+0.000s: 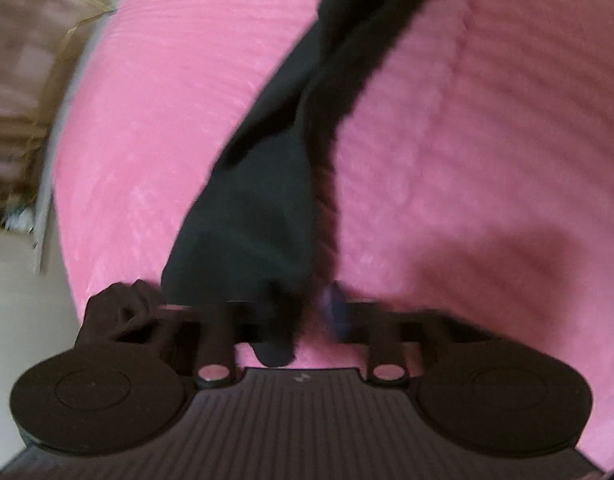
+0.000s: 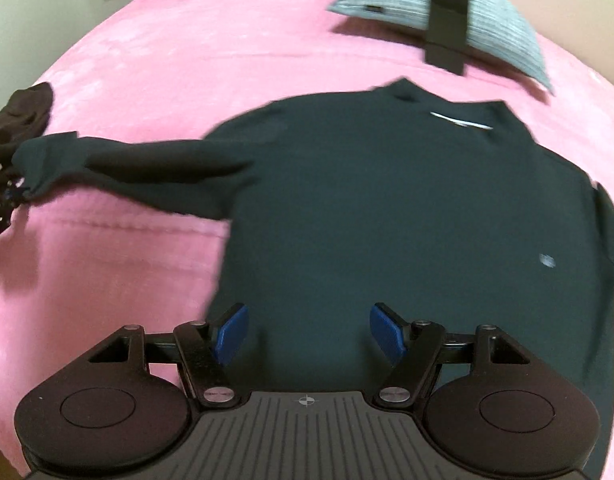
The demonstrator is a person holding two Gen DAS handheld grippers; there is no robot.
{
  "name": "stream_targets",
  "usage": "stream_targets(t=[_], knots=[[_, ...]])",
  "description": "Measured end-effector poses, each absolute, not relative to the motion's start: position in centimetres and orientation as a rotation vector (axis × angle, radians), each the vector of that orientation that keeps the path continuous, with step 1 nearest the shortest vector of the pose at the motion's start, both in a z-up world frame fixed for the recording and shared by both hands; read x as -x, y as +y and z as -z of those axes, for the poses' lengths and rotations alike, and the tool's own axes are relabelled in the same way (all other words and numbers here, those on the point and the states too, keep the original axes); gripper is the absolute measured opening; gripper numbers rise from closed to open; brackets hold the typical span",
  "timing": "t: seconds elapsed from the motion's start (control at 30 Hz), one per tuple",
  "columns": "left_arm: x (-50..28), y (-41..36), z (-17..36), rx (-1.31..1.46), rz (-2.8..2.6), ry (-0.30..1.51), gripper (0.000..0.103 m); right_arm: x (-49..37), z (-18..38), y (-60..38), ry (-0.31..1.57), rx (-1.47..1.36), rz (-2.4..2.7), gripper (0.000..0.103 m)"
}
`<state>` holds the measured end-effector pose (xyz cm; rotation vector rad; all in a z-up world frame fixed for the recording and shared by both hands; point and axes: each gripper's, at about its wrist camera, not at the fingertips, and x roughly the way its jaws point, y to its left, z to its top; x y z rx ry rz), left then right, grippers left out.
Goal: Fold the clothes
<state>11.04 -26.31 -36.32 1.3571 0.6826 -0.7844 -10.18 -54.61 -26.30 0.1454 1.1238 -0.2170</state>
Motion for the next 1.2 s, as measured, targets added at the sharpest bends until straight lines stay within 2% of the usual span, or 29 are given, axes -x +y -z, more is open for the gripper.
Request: stream_targets(t=[0.13, 0.17, 0.2, 0.23, 0.4, 0.5, 0.57, 0.67, 0.73, 0.83, 0.93, 1.0, 1.03, 1.1, 1.2], knots=[[-11.2, -24.5, 33.6, -1.351, 0.733, 0.653, 0.002, 8.9, 25.9, -53.8, 1.122, -0.156, 0.178, 0.071], [-10.4, -23.7, 32.3, -1.342, 0.725, 0.661, 0.002, 8.8, 25.9, -53.7, 1.123, -0.157, 0.172, 0.074], [-9.5, -22.9, 31.5, -1.336, 0.727, 0.682, 0.002, 8.6, 25.9, -53.6, 1.124, -0.158, 0.166, 0.082], [-8.5, -22.2, 31.1, -1.335, 0.738, 0.715, 0.002, 8.5, 26.0, -53.4, 1.125, -0.161, 0.157, 0.085], [-4.4, -19.1, 32.2, -1.321, 0.787, 0.953, 0.008, 8.0, 26.2, -52.2, 1.139, -0.174, 0.092, 0.085], [-4.6, -17.9, 31.5, -1.173, 0.773, 1.083, 0.016, 8.2, 26.1, -51.7, 1.134, -0.168, 0.055, 0.085], [-5.9, -17.5, 30.2, -1.059, 0.743, 1.084, 0.03, 8.3, 26.2, -51.6, 1.138, -0.162, 0.039, 0.085], [-8.7, -18.2, 29.6, -0.945, 0.693, 1.049, 0.044, 8.7, 26.6, -51.6, 1.153, -0.159, 0.042, 0.085], [-11.2, -19.0, 30.0, -0.904, 0.661, 1.02, 0.044, 8.9, 26.8, -51.5, 1.158, -0.154, 0.047, 0.085], [-14.2, -19.8, 32.3, -0.898, 0.651, 1.032, 0.042, 9.3, 26.8, -51.5, 1.161, -0.14, 0.061, 0.085], [-15.9, -20.4, 35.2, -0.911, 0.716, 1.122, 0.023, 9.6, 27.1, -51.5, 1.17, -0.137, 0.079, 0.085], [-15.9, -20.4, 35.1, -0.935, 0.733, 1.106, 0.006, 9.5, 27.3, -51.3, 1.174, -0.147, 0.083, 0.085], [-15.9, -19.9, 34.5, -0.935, 0.696, 1.085, 0.003, 9.4, 27.4, -51.1, 1.173, -0.153, 0.084, 0.085], [-16.1, -18.6, 33.1, -0.906, 0.604, 1.043, 0.003, 9.2, 27.5, -50.8, 1.173, -0.164, 0.085, 0.085], [-16.5, -17.1, 32.5, -0.832, 0.545, 1.097, 0.003, 9.0, 27.5, -50.7, 1.168, -0.201, 0.093, 0.085]])
